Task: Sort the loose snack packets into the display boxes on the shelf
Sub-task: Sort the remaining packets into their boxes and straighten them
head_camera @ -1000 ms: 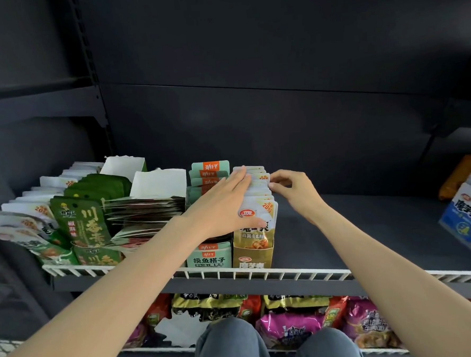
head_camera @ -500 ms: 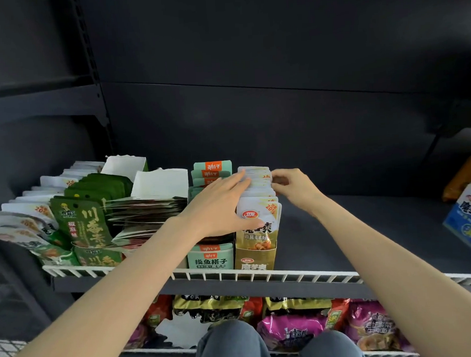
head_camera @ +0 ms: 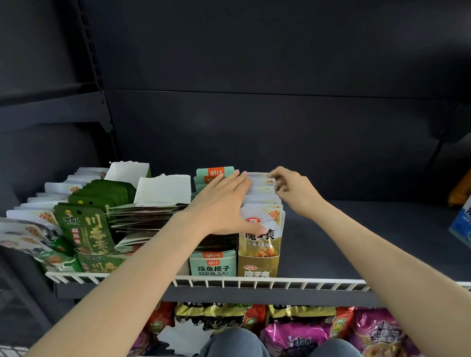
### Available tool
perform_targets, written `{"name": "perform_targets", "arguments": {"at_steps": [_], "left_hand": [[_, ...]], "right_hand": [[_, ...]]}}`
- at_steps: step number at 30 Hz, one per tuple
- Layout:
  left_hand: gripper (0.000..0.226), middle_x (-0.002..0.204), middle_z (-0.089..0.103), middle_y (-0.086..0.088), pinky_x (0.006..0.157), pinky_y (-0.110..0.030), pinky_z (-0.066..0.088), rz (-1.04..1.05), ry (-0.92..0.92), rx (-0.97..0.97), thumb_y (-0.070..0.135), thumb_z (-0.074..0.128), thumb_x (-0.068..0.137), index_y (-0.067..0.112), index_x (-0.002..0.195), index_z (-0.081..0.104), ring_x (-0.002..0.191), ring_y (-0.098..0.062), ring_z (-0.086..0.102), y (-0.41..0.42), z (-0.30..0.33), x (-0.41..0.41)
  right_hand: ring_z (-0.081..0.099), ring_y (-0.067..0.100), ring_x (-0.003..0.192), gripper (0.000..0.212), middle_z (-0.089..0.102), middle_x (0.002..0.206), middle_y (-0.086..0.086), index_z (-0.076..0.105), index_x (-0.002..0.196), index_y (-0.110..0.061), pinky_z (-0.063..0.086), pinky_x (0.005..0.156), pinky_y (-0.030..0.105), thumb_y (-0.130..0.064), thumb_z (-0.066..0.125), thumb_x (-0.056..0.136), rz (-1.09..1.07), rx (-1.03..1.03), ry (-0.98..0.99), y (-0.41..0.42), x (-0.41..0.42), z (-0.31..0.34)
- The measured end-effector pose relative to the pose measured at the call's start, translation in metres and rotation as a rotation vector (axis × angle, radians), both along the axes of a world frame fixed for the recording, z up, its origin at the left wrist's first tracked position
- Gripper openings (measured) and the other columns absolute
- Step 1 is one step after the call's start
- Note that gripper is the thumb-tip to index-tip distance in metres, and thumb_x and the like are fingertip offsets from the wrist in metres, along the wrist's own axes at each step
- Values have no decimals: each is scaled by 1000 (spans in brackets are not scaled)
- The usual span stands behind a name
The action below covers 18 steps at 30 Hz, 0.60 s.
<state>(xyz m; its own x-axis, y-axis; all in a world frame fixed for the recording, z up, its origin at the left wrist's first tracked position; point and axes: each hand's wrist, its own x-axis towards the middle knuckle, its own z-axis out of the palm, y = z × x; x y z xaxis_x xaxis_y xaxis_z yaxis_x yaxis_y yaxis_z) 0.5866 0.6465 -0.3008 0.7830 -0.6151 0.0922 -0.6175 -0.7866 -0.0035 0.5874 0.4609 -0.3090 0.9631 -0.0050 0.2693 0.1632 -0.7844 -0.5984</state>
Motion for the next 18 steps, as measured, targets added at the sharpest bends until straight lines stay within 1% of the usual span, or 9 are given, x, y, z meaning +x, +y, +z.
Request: {"name": "perform_targets", "arguments": {"at_steps": [3, 5, 7, 9, 11, 12, 14, 16, 18], "left_hand": [[114, 158, -11, 4, 116, -32, -5, -5, 32, 24, 78, 49, 71, 18, 150, -6, 145, -10, -10, -2, 6, 5], [115, 158, -10, 4, 116, -34, -4, 2, 51, 40, 79, 49, 70, 18, 150, -5, 145, -10, -9, -4, 9, 8], [115, 159, -6, 3, 118, -35, -3, 16, 56, 62, 81, 48, 68, 17, 151, -2, 145, -10, -8, -4, 10, 9], [113, 159, 1, 3, 118, -35, -3, 24, 35, 71, 82, 47, 68, 17, 151, 4, 145, -11, -6, -4, 9, 8], [111, 159, 4, 3, 117, -34, -4, 28, 27, 67, 81, 47, 69, 17, 151, 7, 145, -10, -5, -4, 8, 7], [111, 159, 3, 3, 117, -34, -4, 27, 35, 66, 80, 47, 70, 17, 151, 6, 145, -10, -5, -3, 8, 6], [111, 159, 1, 3, 117, -35, -5, 22, 63, 73, 80, 49, 70, 17, 151, 4, 145, -10, -8, -4, 10, 7], [113, 159, -3, 2, 117, -36, -6, 9, 103, 75, 77, 52, 70, 16, 151, 2, 144, -11, -12, -7, 13, 10], [114, 159, -7, 1, 116, -35, -7, -6, 139, 53, 73, 55, 71, 15, 151, -2, 144, -12, -15, -11, 13, 11]], "right_hand": [[49, 15, 120, 51, 51, 132, 4, 46, 136, -13, 40, 98, 24, 4, 48, 88, 16, -55, -105, 0, -10, 1], [35, 16, 136, 58, 37, 149, 1, 35, 144, -14, 30, 109, 25, 4, 43, 90, 66, -78, -24, 1, -14, 3], [24, 13, 142, 57, 25, 155, -2, 30, 147, -15, 21, 111, 21, 0, 42, 93, 126, -130, 72, 2, -15, 2], [18, 10, 144, 56, 19, 156, -3, 28, 147, -15, 16, 111, 17, -4, 45, 95, 170, -187, 89, 4, -14, 1], [14, 9, 144, 58, 15, 157, -4, 26, 148, -16, 14, 111, 17, -6, 47, 95, 189, -221, 103, 3, -11, -2], [14, 9, 144, 59, 15, 157, -5, 26, 148, -17, 15, 112, 18, -2, 46, 95, 192, -225, 115, 1, -9, -1], [18, 10, 144, 64, 21, 155, -6, 33, 145, -17, 19, 114, 22, 12, 36, 88, 175, -129, 134, -4, -7, 1], [21, 13, 143, 72, 27, 154, -2, 39, 143, -14, 21, 116, 25, 20, 28, 81, 113, 92, 114, -6, -6, 4], [20, 13, 143, 72, 25, 155, 1, 31, 146, -11, 19, 117, 26, 21, 26, 82, 52, 301, 133, -7, -4, 5]]}}
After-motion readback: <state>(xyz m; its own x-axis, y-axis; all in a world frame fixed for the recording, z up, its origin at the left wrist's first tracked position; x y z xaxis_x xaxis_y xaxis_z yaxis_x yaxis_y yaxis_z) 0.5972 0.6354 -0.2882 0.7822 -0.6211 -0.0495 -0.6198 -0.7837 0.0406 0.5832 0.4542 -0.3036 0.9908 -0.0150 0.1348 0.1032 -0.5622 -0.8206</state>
